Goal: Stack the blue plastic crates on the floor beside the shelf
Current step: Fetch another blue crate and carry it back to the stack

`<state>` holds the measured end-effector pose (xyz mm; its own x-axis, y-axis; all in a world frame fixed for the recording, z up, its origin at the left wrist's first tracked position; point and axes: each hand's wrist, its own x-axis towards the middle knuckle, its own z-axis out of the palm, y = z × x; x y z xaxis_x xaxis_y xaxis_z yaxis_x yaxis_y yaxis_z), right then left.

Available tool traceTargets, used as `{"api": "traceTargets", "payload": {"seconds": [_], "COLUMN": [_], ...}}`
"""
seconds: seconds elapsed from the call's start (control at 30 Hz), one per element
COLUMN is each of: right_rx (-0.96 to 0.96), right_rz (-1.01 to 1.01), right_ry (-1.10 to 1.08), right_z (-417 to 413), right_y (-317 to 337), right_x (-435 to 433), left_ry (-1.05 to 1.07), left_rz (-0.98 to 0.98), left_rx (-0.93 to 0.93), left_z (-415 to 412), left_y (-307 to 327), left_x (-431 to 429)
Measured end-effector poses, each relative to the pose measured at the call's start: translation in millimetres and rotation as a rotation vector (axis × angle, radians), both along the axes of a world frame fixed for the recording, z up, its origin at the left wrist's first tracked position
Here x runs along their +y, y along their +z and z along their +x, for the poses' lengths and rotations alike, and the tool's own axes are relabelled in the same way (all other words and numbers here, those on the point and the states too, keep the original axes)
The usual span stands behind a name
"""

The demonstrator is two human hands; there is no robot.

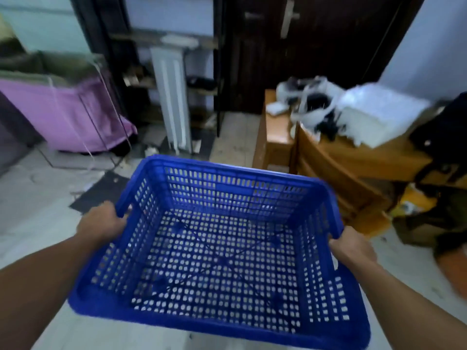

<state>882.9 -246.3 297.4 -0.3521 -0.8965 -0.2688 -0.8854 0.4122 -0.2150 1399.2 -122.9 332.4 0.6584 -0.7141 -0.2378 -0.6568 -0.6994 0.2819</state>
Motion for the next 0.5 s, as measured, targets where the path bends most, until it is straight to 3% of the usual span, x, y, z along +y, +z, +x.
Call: {"api": "traceTargets", "payload": {"seconds": [0.23,0.3,0.37,0.5], "right_rx": [-0.039,-0.021,-0.042,-0.038], "right_rz": [-0.108,-0.104,-0.176,-0.191], "right_ry": [0.064,0.090,0.088,0.134], "right_z": [14,15,13,-3], "right_y": [216,244,331,397], "right_x": [-3,-6,18,14], "left_ry": [-0.045,-0.108,-0.069,-0.130], "left_rz": [-0.174,-0.178,-0.222,-0.240], "left_rx": [0.034,0.029,0.001,-0.025], "left_z": [14,22,25,29], "left_y": [193,213,289,348], "left_x": [21,12,26,17]}}
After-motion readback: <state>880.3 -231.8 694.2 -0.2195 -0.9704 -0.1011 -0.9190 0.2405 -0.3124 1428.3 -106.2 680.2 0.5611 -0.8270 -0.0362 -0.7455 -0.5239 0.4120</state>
